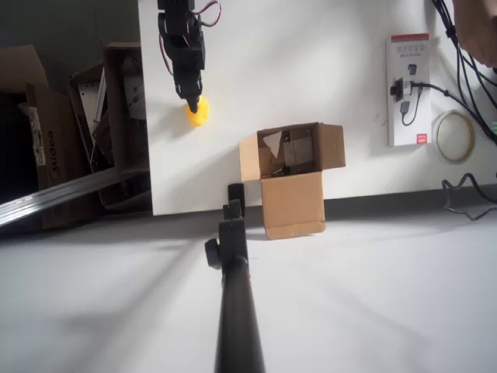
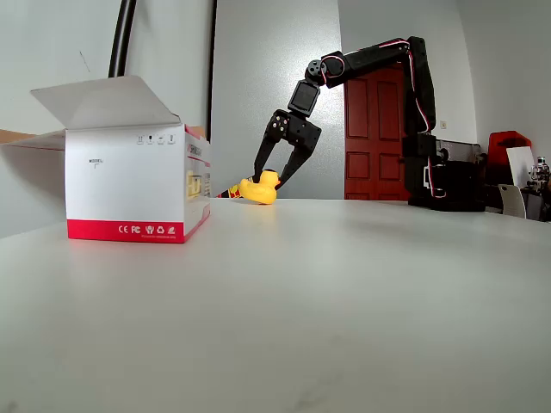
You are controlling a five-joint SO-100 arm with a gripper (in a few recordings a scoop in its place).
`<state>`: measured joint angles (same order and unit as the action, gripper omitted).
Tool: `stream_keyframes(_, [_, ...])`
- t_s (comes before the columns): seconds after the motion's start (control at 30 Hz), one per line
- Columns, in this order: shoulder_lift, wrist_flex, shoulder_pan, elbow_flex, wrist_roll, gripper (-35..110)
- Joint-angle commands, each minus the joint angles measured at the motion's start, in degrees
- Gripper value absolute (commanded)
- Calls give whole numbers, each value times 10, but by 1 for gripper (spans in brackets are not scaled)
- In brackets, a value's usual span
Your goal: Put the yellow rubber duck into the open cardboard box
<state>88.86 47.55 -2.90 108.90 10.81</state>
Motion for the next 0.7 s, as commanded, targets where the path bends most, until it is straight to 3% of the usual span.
stream_keyframes(0.0, [56,8,3,-20,-4,5])
stream_keyframes(0.37, [163,136,46,-128,-23,4])
stream_keyframes(0.67, [101,137,129,-261,-30,4])
